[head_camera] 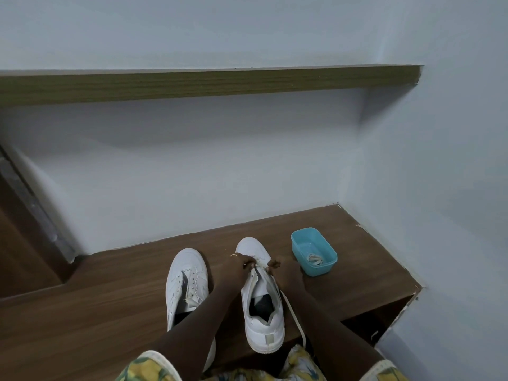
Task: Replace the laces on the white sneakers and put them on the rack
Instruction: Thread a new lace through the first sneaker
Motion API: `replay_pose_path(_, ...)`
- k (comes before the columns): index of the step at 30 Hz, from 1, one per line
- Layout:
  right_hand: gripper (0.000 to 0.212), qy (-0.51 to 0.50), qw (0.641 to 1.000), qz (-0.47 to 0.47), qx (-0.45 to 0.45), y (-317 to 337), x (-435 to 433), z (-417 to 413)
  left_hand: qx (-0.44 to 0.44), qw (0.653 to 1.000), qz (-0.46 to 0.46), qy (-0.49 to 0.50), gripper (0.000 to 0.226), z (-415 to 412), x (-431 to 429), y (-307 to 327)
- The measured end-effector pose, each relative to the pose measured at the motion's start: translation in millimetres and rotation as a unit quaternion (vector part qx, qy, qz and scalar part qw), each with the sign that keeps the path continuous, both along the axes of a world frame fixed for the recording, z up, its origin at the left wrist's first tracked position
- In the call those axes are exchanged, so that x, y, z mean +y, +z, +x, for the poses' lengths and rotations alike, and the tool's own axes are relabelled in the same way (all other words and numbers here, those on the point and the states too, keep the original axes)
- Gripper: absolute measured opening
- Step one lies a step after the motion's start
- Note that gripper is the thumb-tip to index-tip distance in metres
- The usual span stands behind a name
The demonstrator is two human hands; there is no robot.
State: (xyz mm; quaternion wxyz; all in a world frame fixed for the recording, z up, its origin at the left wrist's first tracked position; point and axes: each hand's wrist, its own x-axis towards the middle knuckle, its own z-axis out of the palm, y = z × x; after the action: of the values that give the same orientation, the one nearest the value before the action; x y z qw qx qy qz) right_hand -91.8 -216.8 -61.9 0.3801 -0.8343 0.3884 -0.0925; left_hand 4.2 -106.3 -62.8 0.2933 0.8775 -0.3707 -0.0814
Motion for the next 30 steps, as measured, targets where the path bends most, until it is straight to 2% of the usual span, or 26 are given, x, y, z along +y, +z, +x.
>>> replay_pose_path(8,0.016,0.008,0.997,-0.054,0.045,-4,-2,-11,0.012,1.0,0.02,0.0,0.024,0,2,4)
replay_pose_path(13,0.02,0.037,0.999,-0.025,0.02,-3,-4,-14,0.015,1.0,0.014,0.002,0.025,2,1,3)
replay_pose_path(16,0.024,0.047,0.998,-0.017,0.038,0,-3,-9,0.012,1.0,0.019,0.006,0.026,0,0,6)
replay_pose_path(20,0.018,0.037,0.997,-0.016,0.06,12,0,-6,0.023,0.999,0.027,0.009,0.025,0,1,7)
replay_pose_path(22,0.025,0.04,0.997,-0.012,0.062,14,1,-4,0.02,0.999,0.029,0.008,0.025,-1,0,8)
replay_pose_path(27,0.02,0.015,0.998,0.056,0.004,33,-8,3,-0.018,0.999,0.019,0.018,0.028,-2,-6,14)
replay_pose_path(30,0.012,-0.002,0.988,0.133,-0.079,55,-12,5,-0.031,0.999,0.006,0.001,0.031,-6,-13,24)
